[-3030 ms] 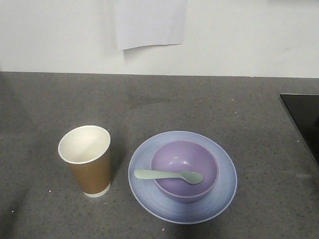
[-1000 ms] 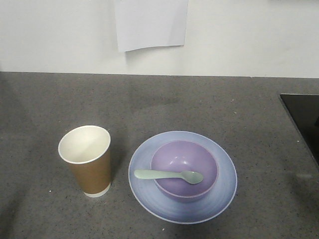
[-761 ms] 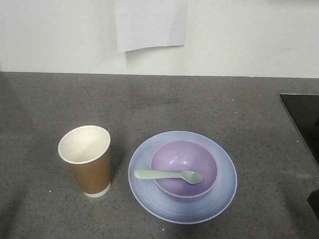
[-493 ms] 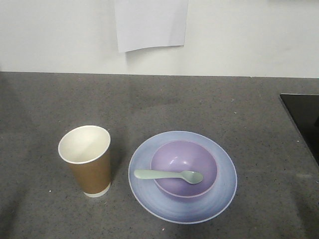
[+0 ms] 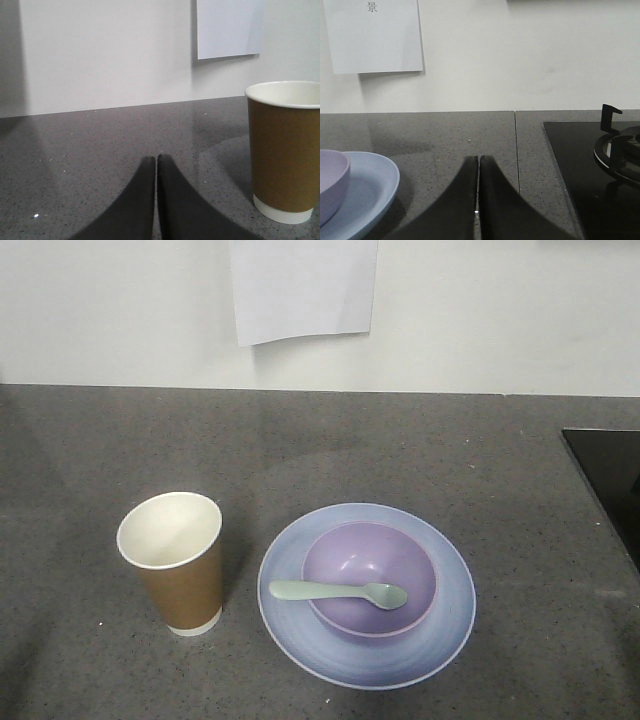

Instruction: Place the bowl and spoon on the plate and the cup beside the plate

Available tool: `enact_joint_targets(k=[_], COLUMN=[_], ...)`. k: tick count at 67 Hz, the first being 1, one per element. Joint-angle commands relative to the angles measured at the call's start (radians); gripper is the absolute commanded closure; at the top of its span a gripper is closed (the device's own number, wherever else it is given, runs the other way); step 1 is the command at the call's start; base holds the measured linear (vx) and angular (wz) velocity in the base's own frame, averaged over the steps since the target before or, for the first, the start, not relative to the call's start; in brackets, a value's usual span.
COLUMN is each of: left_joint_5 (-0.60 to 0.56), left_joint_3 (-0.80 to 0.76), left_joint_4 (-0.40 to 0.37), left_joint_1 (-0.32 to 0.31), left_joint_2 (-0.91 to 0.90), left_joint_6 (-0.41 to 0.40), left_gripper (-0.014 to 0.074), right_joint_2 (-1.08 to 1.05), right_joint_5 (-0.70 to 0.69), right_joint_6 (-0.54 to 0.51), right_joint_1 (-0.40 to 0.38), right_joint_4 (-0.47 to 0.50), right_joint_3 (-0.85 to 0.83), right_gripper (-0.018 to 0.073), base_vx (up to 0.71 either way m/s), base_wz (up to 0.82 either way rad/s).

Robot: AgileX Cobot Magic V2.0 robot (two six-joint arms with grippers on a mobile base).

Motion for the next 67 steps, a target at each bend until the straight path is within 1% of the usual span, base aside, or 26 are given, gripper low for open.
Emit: enact_joint_targets(k=[1,17,47,51,60,67], left_joint_5=[-0.068,-0.068,-0.068,-0.068,-0.068,-0.068], left_joint_3=[-0.008,-0.008,-0.008,-0.008,-0.008,-0.008], left_joint_4=[-0.001,-0.001,-0.001,-0.001,-0.001,-0.001], left_joint_1=[0.002,0.002,0.002,0.002,0.002,0.002], left_joint_2=[-0.015,-0.015,-0.015,-0.015,-0.015,-0.015], left_joint_6=[-0.012,-0.012,-0.012,-0.012,-0.012,-0.012], left_gripper=[0.0604,0.0604,0.0604,0.0604,0.0604,0.0604], right_joint_2=[-0.010,-0.010,-0.008,-0.008,-0.011,-0.011], right_joint_5=[-0.083,-0.087,-0.081,-0.081,-0.082,-0.077], right_joint_6=[0.001,0.001,0.000,0.003,0.003,-0.003], right_joint_1=[-0.016,-0.016,-0.016,-0.029,-0.097,-0.077], right_joint_4=[-0.001,0.018,0.018,0.019,0.039,0.044], right_joint_3=[0.004,0.001,0.001,0.001,0.001,0.002], right_gripper=[0.0564,0.0564,0.0564,0.0564,0.0564,0.0564], base_vx=[0.00,0.00,0.00,0.00,0.00,0.00], base_wz=[0.00,0.00,0.00,0.00,0.00,0.00])
